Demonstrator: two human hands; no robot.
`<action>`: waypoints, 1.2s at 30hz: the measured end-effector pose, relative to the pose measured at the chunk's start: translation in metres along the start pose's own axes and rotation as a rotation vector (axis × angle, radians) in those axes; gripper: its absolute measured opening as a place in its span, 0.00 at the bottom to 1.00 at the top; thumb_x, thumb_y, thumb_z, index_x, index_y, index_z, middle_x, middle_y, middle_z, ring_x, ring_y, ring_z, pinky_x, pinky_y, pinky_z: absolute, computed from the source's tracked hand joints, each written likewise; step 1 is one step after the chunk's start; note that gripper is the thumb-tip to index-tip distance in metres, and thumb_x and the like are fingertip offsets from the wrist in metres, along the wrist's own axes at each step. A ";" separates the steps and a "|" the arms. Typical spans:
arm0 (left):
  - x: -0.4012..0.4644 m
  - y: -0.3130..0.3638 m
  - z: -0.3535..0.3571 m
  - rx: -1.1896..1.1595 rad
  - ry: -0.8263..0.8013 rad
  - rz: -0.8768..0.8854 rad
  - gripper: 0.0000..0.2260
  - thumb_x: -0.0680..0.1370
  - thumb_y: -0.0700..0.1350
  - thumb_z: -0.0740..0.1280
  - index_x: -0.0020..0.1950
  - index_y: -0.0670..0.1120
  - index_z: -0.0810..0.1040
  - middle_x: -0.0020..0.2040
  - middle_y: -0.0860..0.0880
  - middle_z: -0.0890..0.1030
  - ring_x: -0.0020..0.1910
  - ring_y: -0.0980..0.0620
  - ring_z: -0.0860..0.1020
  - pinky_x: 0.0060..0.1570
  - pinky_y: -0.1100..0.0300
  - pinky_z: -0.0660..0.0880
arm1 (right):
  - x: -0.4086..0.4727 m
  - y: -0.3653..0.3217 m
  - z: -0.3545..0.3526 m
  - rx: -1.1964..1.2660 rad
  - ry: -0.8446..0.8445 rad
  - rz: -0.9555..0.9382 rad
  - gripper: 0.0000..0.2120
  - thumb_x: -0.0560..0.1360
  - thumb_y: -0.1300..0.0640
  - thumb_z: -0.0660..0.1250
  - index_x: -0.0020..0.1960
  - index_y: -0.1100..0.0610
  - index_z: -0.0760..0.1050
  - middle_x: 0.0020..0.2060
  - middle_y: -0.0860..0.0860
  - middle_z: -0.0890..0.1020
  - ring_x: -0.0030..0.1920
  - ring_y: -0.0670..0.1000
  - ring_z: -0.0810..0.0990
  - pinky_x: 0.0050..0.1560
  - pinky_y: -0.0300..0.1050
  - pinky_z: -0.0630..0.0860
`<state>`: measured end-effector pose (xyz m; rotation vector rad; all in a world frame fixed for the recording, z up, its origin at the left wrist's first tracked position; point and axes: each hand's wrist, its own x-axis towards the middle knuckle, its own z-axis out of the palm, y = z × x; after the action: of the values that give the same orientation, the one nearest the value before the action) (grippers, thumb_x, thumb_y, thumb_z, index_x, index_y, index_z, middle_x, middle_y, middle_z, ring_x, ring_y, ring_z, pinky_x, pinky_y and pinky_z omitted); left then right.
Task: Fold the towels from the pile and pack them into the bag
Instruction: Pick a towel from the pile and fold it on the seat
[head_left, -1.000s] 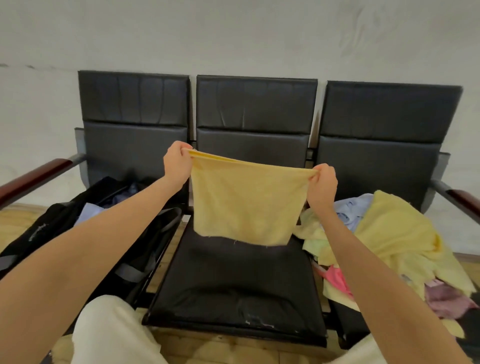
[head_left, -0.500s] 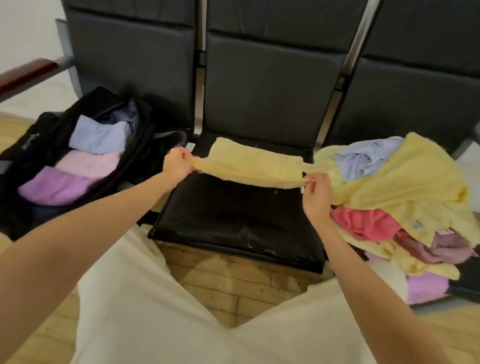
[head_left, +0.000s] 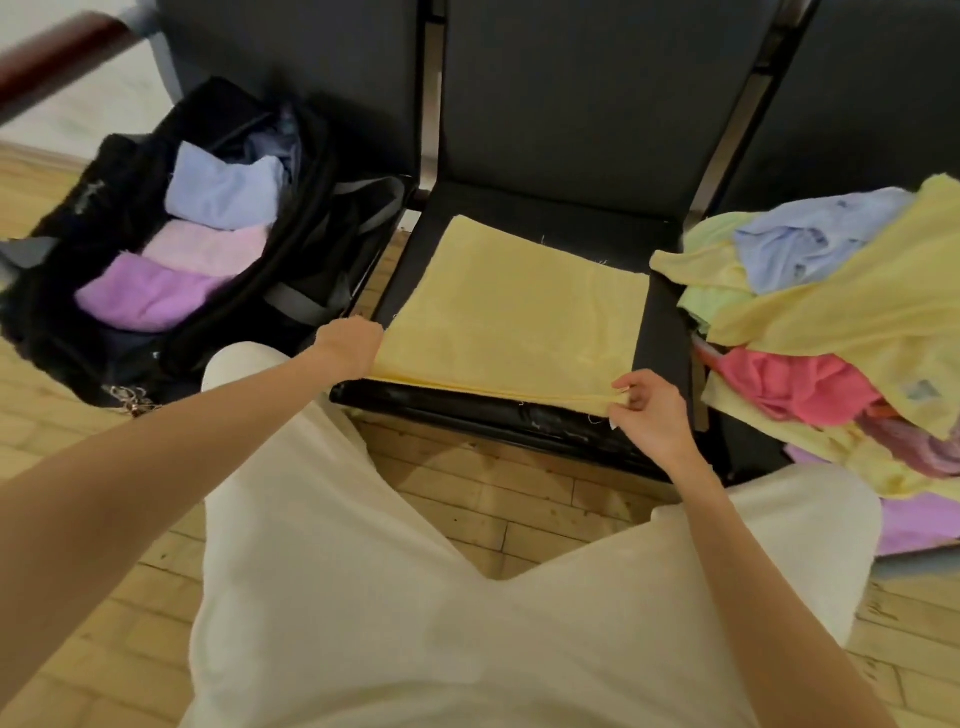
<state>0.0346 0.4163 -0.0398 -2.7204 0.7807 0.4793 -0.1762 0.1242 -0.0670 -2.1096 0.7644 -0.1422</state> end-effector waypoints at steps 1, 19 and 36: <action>-0.001 0.006 -0.001 0.084 -0.024 -0.039 0.06 0.79 0.36 0.59 0.54 0.42 0.72 0.47 0.44 0.77 0.44 0.44 0.76 0.41 0.55 0.72 | 0.001 -0.001 0.000 -0.008 -0.033 0.000 0.12 0.69 0.67 0.70 0.49 0.55 0.75 0.36 0.51 0.75 0.36 0.49 0.75 0.37 0.36 0.71; 0.012 0.192 0.014 -1.033 0.042 0.498 0.15 0.71 0.43 0.75 0.56 0.45 0.80 0.49 0.51 0.82 0.45 0.56 0.78 0.47 0.63 0.75 | 0.010 0.008 -0.017 0.087 -0.064 -0.143 0.07 0.71 0.62 0.73 0.46 0.54 0.82 0.37 0.45 0.82 0.32 0.47 0.74 0.39 0.43 0.76; 0.033 0.198 0.015 -1.064 -0.117 0.482 0.04 0.75 0.43 0.69 0.44 0.43 0.79 0.40 0.49 0.80 0.37 0.55 0.77 0.37 0.62 0.72 | 0.193 0.023 0.013 -0.635 0.298 0.114 0.26 0.76 0.44 0.65 0.61 0.65 0.69 0.61 0.61 0.72 0.64 0.60 0.69 0.60 0.52 0.68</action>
<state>-0.0520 0.2441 -0.0989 -3.3083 1.4744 1.5100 -0.0267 0.0130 -0.1249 -2.6665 1.2277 -0.1701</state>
